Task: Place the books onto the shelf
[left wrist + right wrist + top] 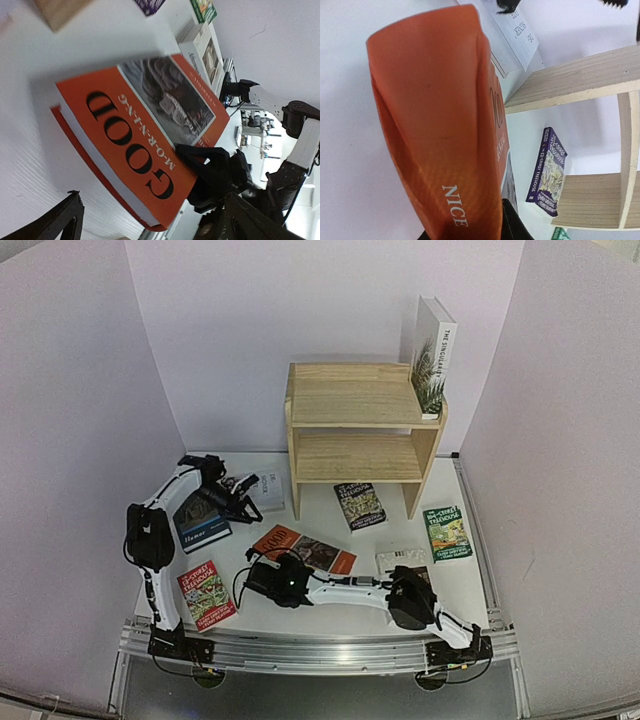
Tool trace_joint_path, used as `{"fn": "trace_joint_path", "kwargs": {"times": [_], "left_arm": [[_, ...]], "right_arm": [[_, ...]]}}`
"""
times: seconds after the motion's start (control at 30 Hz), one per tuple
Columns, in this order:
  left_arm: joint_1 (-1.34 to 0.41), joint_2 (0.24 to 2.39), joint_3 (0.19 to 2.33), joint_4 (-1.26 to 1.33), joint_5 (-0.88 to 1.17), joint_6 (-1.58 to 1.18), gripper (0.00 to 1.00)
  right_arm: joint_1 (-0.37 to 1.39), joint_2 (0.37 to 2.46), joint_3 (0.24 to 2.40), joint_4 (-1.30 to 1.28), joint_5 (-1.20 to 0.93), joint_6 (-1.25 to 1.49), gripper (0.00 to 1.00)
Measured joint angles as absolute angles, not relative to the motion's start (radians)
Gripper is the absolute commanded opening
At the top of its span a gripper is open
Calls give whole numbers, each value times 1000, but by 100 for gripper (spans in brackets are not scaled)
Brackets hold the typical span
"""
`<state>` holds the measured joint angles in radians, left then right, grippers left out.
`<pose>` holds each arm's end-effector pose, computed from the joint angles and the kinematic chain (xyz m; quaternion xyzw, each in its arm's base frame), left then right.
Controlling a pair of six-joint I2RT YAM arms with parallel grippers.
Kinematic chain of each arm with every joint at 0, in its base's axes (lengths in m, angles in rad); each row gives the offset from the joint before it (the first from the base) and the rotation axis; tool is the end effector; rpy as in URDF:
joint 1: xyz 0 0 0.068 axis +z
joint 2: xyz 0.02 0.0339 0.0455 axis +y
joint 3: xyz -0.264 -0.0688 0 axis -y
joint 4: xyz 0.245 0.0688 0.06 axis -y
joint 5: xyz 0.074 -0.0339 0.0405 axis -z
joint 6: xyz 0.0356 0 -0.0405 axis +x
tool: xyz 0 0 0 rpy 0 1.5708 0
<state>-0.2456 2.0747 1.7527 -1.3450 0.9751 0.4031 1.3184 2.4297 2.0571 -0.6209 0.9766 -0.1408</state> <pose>0.3710 -0.1234 0.2305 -0.2599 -0.8436 0.4698 0.0055 0.1587 0.4973 0.1739 -0.4648 0.7201 -0.2344 0.4588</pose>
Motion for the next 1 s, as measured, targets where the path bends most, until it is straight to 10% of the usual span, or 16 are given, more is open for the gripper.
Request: {"fn": "trace_joint_path", "kwargs": {"times": [0.47,1.0], "left_arm": [[-51,1398,1636,-1346,994,990,100],[-233,1414,1621,-1352,991,1283,99]], "right_arm": [[1076,2012,1963,-582,118,181,15],[1085,1975,2066,-557,-312,126,15]]}}
